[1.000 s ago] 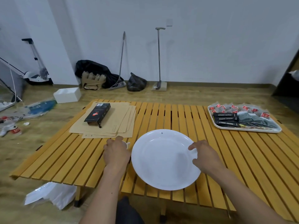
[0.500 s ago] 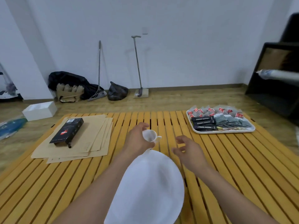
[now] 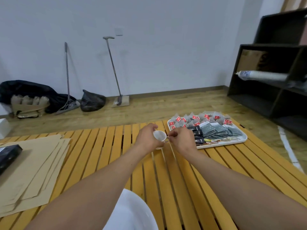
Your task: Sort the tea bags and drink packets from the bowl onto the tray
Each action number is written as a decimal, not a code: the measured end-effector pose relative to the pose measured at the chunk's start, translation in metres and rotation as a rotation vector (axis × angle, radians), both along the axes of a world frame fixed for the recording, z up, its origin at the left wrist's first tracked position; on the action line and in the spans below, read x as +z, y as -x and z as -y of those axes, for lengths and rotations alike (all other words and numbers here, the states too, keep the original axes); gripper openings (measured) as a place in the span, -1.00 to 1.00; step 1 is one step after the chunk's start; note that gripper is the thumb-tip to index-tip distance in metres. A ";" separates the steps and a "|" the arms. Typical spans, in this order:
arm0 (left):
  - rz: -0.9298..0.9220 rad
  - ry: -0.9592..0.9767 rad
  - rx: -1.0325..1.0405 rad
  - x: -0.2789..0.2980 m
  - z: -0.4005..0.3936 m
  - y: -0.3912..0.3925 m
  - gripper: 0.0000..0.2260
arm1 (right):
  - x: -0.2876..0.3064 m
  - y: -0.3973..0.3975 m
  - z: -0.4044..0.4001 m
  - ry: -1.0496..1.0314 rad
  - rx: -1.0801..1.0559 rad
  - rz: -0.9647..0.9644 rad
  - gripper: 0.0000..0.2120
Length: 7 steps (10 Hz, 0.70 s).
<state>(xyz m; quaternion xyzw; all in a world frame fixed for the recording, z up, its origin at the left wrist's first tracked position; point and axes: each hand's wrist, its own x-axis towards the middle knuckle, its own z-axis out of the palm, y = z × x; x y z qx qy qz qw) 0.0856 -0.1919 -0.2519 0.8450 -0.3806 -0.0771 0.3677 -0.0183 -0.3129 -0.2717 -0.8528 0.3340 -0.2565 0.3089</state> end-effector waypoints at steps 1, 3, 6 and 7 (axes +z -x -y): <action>-0.004 0.002 0.014 -0.008 0.006 -0.006 -0.19 | -0.004 -0.007 0.007 0.047 -0.005 -0.032 -0.86; 0.007 -0.047 0.017 -0.007 0.002 -0.008 -0.17 | 0.000 -0.008 0.007 0.036 -0.021 -0.038 -0.88; 0.189 -0.088 0.033 0.024 -0.026 0.022 -0.39 | 0.035 0.040 -0.012 0.027 -0.014 -0.051 -0.90; 0.290 -0.089 0.001 0.045 -0.054 0.040 -0.66 | 0.058 0.079 -0.028 0.000 0.034 -0.056 -0.91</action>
